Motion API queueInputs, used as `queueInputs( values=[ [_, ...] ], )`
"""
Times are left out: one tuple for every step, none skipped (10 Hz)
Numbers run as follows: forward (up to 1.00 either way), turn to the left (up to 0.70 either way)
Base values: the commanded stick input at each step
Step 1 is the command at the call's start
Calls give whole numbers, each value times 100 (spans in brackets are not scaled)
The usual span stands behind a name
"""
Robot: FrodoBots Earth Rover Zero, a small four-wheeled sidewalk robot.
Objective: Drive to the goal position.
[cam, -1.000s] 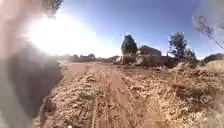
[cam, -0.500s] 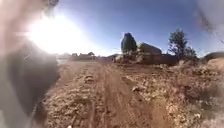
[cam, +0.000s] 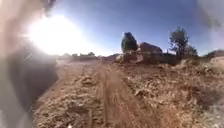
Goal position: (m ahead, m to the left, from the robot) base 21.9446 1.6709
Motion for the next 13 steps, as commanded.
queueInputs(
  values=[
    [50, 0],
    [50, 0],
    [50, 0],
    [50, 0],
    [50, 0],
    [50, 0],
    [50, 0],
    [50, 0],
    [50, 0],
    [50, 0],
    [50, 0],
    [50, 0],
    [50, 0]
  ],
)
